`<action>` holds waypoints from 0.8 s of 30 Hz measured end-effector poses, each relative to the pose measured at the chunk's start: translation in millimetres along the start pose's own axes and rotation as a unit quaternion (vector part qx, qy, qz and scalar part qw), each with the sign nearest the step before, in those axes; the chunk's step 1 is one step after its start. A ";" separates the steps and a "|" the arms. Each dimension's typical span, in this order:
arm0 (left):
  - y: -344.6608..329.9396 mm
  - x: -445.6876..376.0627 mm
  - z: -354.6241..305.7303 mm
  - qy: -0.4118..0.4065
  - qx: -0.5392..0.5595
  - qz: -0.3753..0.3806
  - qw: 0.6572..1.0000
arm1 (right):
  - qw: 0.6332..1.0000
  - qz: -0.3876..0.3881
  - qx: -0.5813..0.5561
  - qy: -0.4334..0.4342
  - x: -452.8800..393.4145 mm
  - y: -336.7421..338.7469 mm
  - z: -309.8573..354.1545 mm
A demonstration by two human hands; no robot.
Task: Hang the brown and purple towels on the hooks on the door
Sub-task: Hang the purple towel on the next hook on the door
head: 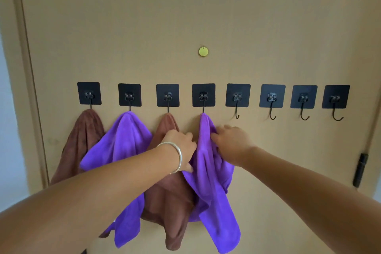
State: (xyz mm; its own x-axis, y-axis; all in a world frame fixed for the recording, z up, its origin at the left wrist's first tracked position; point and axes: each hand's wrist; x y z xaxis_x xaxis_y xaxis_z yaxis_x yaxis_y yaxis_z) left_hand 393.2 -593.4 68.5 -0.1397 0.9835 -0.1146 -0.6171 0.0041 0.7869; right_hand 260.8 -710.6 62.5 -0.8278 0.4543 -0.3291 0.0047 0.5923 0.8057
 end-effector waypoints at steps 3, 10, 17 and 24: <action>1.6 6.6 2.8 -0.003 -0.003 0.000 1.000 | 0.998 0.040 -0.008 0.039 11.5 -9.0 2.3; 39.2 10.8 42.4 0.065 0.029 -0.091 0.993 | 0.993 -0.081 -0.087 -0.009 16.4 25.9 -24.8; 69.2 -10.2 37.2 0.071 0.161 -0.306 0.935 | 0.961 -0.240 -0.112 -0.078 35.4 64.8 -64.7; 88.2 -49.5 -15.8 0.025 0.156 -0.346 0.925 | 0.964 -0.153 -0.052 -0.210 90.6 54.4 -105.4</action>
State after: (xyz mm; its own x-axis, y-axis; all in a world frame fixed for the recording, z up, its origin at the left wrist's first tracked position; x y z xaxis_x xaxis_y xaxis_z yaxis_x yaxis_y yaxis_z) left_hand 333.5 -644.5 134.0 0.1640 0.7163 -0.6783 -0.3197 0.6891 0.6504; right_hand 126.9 -707.3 128.5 -0.4820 0.5107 -0.7120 -0.2780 0.6815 0.6770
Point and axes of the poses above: each hand's wrist, its own x-axis away from the middle knuckle, its own y-axis out of the back of the hand, z = x × y, and after that the axes turned 6 degrees about z, right-handed
